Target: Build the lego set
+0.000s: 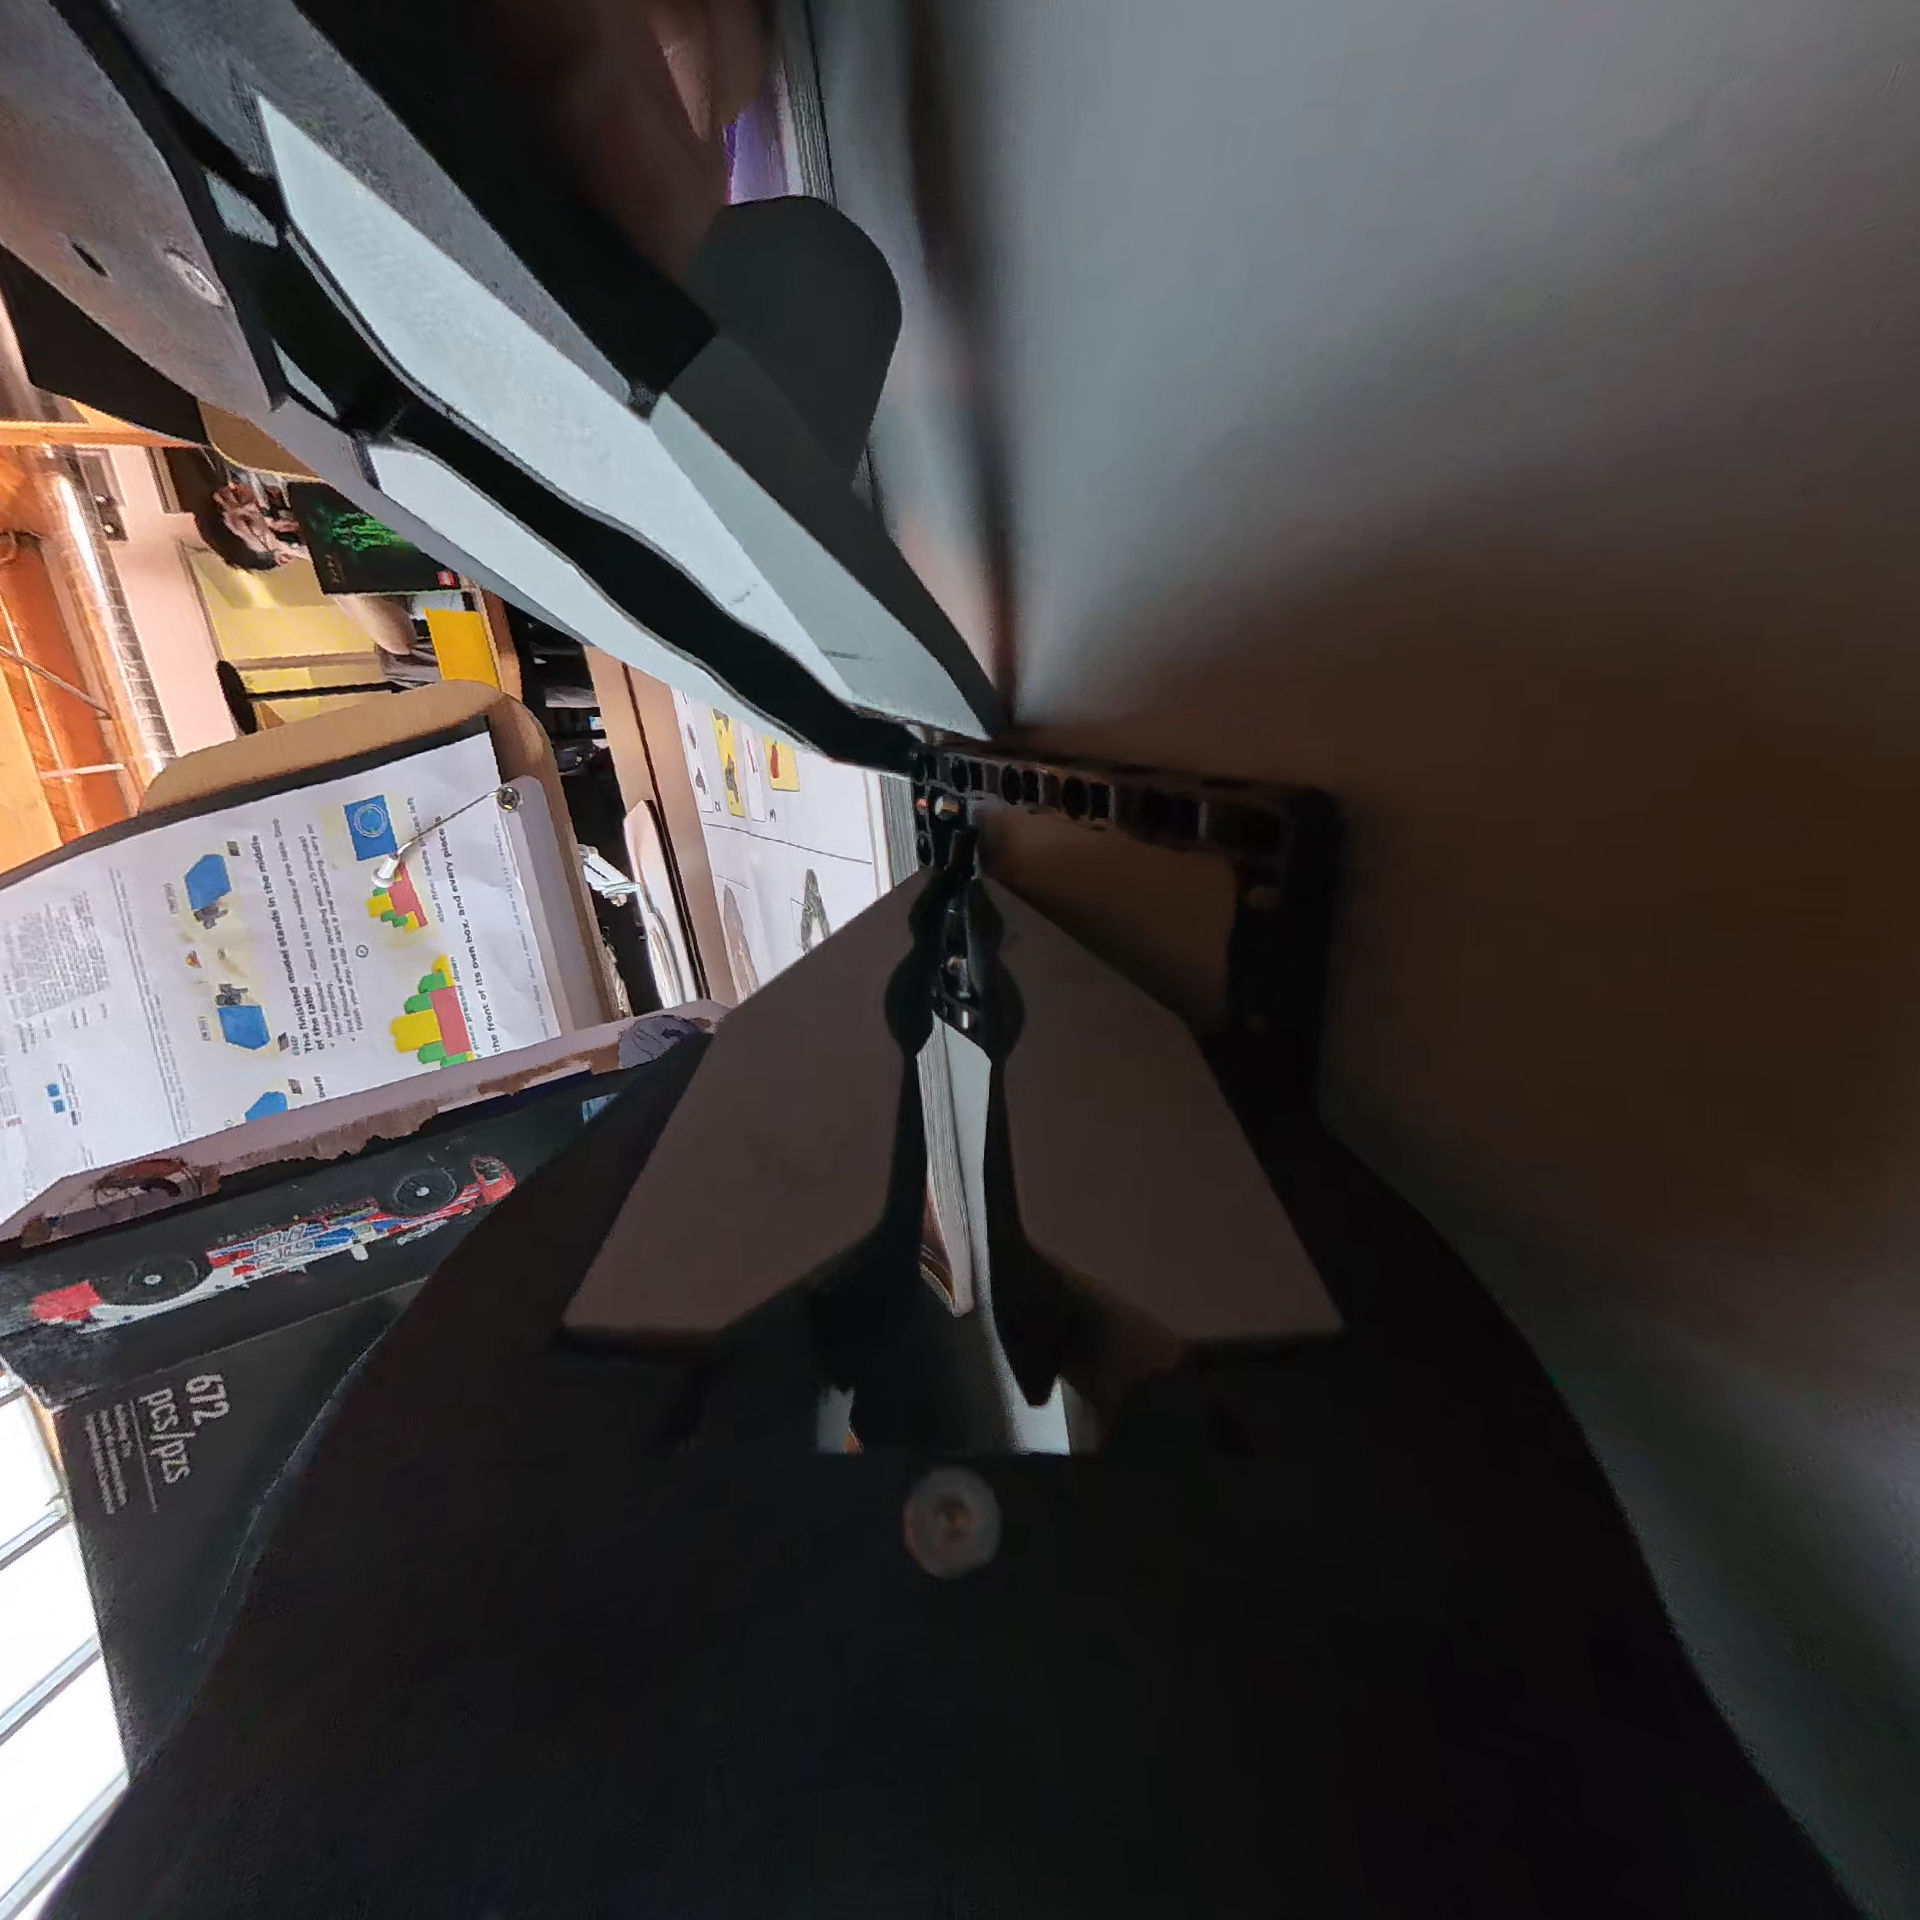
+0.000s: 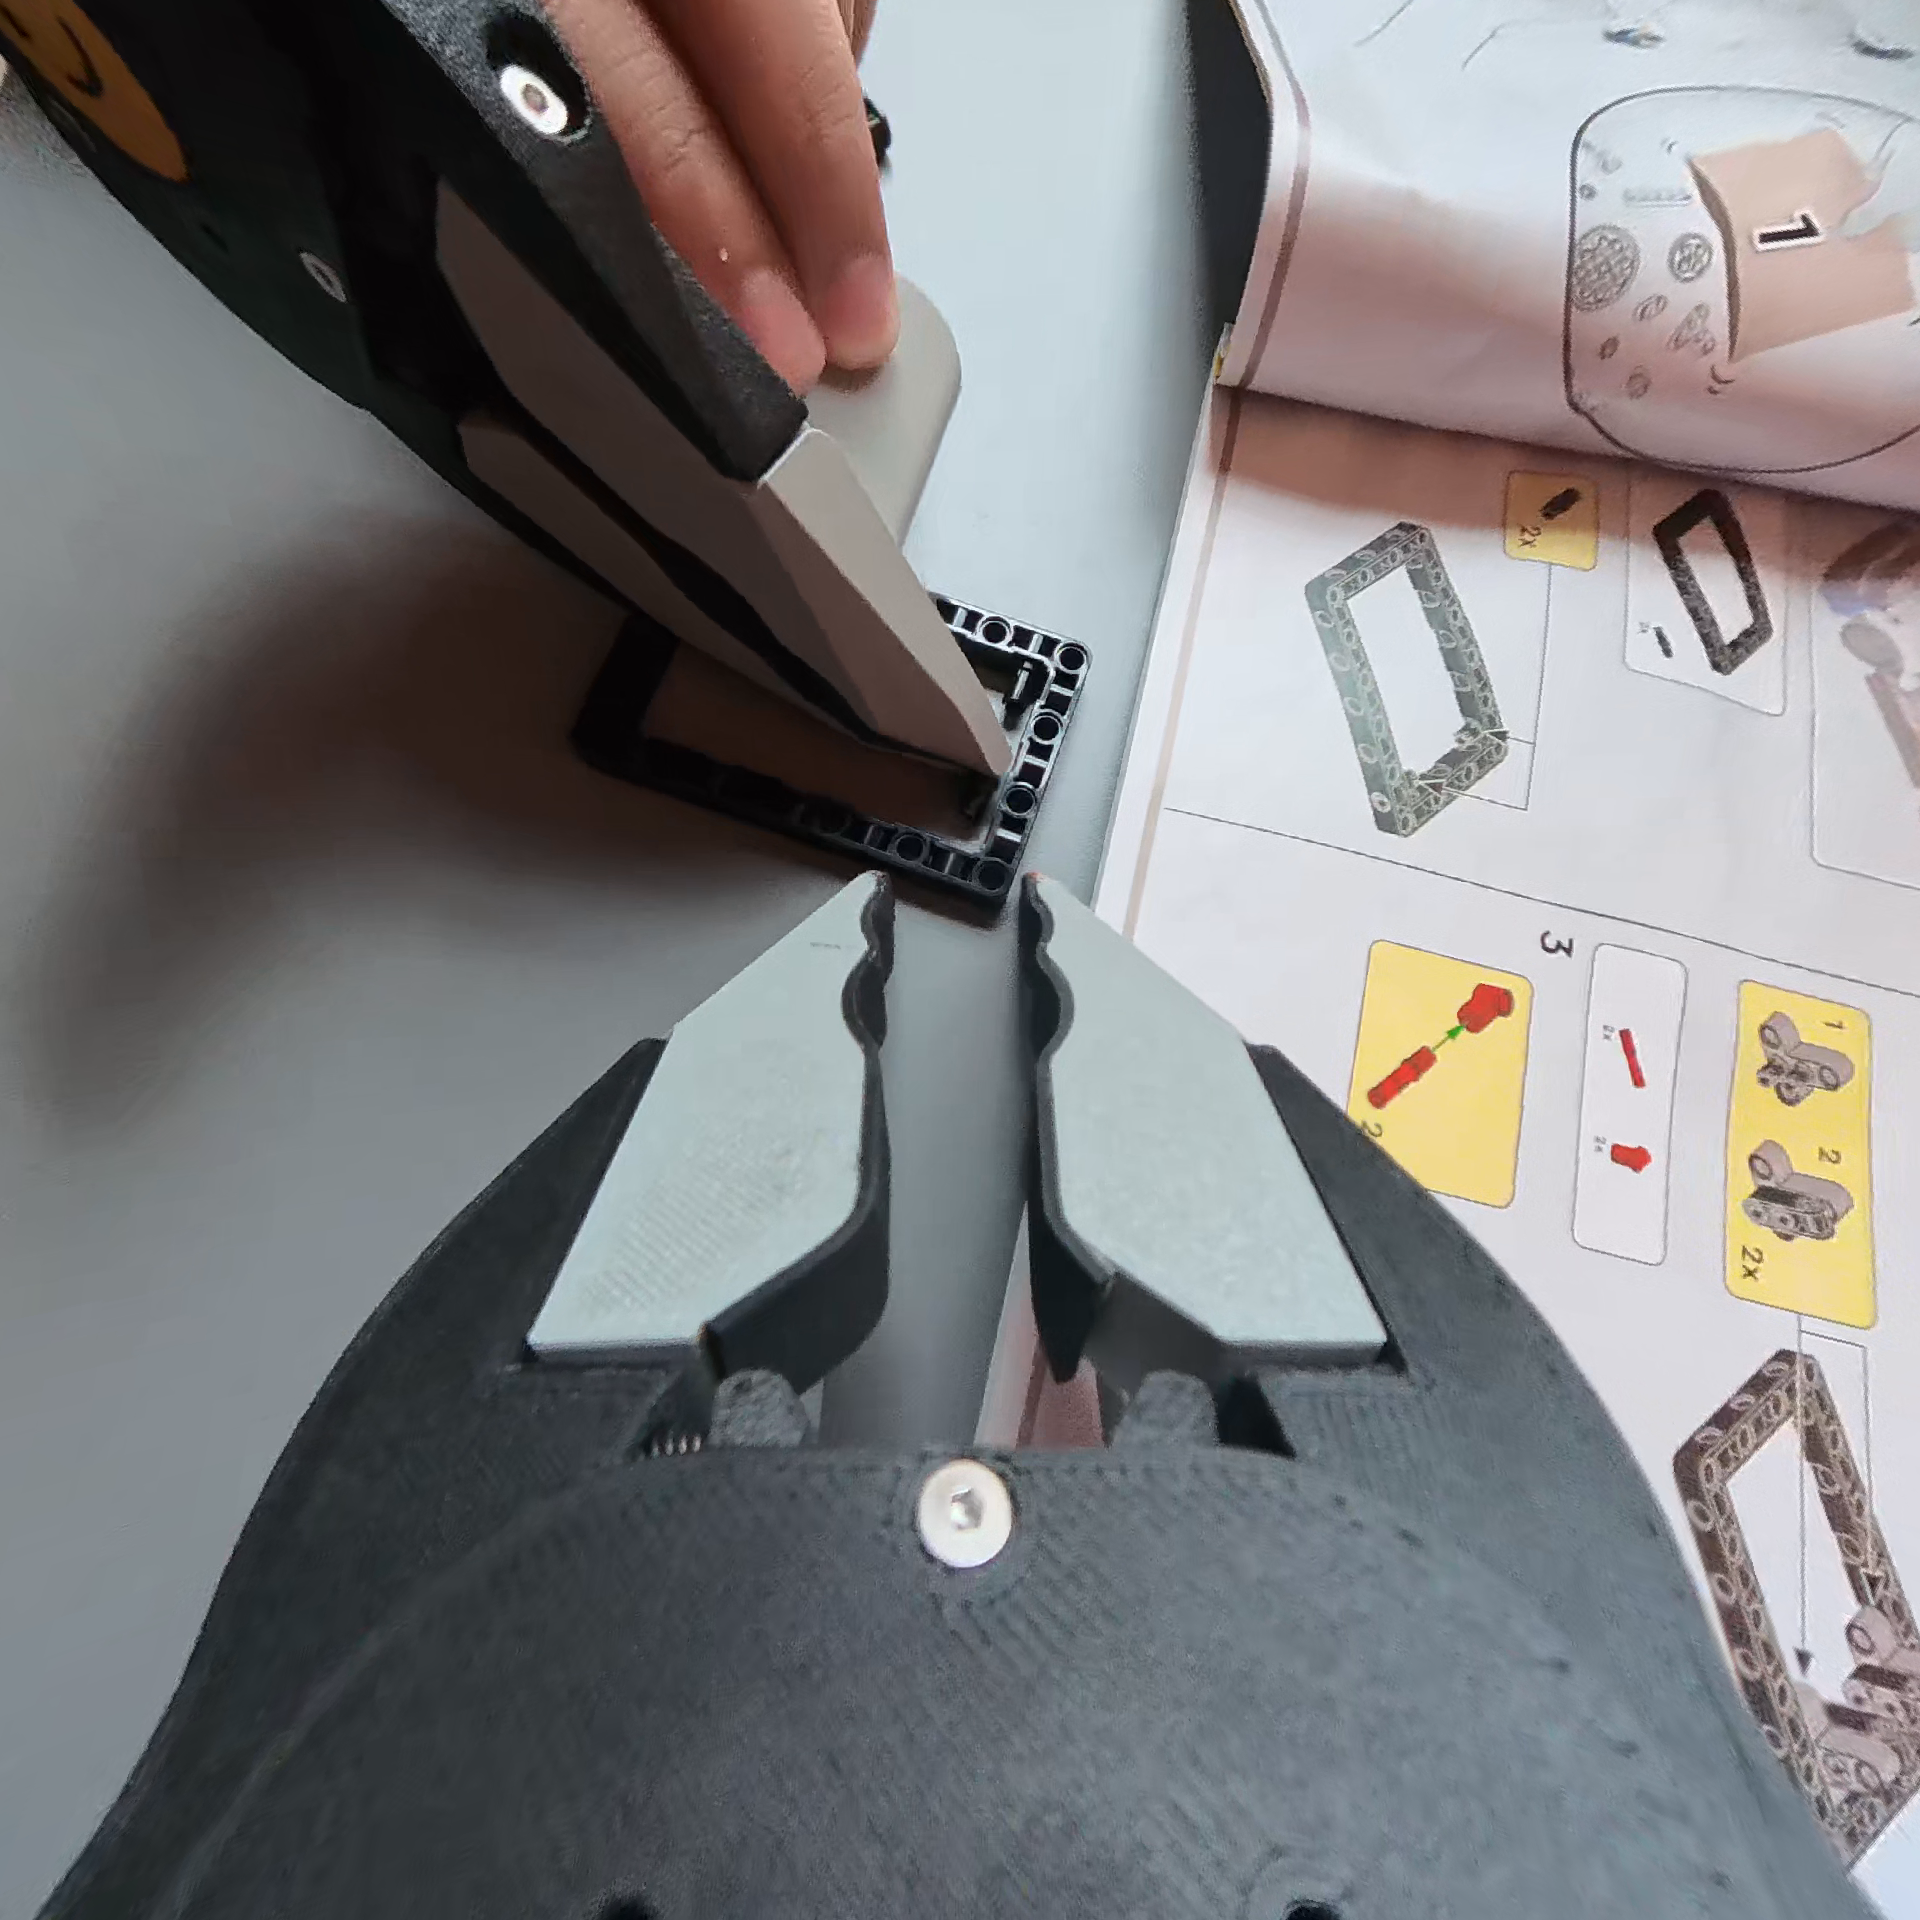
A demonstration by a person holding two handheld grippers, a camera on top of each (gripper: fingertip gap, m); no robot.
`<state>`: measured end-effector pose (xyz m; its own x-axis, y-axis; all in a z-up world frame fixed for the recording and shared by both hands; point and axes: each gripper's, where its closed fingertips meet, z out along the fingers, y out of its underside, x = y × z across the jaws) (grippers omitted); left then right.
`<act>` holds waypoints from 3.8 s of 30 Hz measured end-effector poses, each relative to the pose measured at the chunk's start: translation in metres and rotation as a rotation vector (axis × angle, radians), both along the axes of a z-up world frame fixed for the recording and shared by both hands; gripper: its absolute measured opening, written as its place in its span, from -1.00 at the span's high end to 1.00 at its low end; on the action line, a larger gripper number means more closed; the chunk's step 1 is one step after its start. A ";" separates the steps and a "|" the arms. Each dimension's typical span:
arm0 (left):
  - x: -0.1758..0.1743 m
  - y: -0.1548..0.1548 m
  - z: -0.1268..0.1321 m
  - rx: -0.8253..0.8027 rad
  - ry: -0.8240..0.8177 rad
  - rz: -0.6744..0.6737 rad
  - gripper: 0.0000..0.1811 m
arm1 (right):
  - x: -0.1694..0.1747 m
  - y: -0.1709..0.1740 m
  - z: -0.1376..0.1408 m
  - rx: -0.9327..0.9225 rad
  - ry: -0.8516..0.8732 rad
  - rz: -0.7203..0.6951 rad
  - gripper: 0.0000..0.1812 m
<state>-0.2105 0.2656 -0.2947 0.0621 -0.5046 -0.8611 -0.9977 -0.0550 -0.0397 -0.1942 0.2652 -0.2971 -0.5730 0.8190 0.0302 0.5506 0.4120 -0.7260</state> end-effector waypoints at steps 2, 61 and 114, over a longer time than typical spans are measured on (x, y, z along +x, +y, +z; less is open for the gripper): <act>0.002 0.001 -0.001 -0.006 -0.010 -0.010 0.99 | 0.000 -0.001 0.000 0.001 0.000 0.012 0.78; 0.011 0.001 -0.001 -0.010 0.058 -0.089 1.00 | 0.002 -0.001 0.000 0.142 -0.037 0.006 0.90; -0.006 -0.020 0.019 -0.252 -0.556 0.027 1.00 | 0.004 -0.003 0.001 0.079 0.081 0.060 0.88</act>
